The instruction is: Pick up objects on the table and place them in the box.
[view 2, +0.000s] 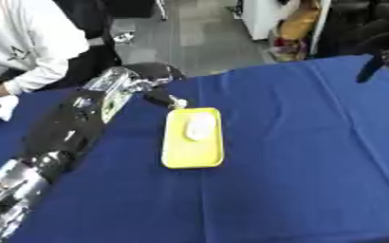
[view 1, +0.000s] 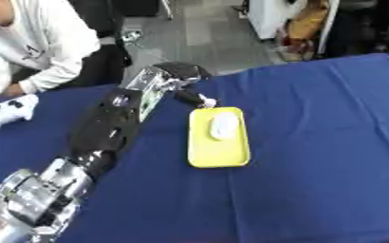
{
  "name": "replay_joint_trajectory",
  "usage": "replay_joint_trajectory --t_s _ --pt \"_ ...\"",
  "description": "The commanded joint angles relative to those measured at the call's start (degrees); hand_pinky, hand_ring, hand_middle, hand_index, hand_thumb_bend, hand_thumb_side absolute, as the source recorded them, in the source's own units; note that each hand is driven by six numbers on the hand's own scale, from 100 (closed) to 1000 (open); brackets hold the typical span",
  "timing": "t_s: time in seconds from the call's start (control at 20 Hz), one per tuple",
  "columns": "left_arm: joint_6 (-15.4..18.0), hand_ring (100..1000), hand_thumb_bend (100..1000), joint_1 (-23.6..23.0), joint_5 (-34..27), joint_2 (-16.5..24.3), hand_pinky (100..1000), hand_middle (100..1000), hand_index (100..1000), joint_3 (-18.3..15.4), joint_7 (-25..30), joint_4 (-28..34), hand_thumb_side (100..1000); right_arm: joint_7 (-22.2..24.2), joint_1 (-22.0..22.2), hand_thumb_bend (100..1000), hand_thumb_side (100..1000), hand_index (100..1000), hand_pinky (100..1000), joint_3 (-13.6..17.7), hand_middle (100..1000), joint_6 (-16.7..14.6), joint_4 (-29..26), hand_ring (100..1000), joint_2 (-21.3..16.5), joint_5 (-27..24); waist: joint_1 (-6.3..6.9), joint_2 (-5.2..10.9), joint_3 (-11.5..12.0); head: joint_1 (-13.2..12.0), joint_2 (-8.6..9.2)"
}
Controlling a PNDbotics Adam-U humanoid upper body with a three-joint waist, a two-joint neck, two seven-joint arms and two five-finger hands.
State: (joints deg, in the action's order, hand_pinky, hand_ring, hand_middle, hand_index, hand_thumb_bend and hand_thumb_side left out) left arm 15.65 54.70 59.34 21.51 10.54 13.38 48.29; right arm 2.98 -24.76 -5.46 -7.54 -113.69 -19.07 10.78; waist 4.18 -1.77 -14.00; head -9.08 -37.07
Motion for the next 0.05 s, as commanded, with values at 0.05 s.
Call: replay_joint_trajectory --t_s 0.05 --pt "-3.0 732 216 -1.5 -7.1 3.9 611 785 932 -1.3 -6.3 7.4 1000 -0.4 0.0 100 867 826 372 0.6 640 0.1 -0.9 587 -1.3 0.4 -0.2 0.85 0.4 1.8 2.14"
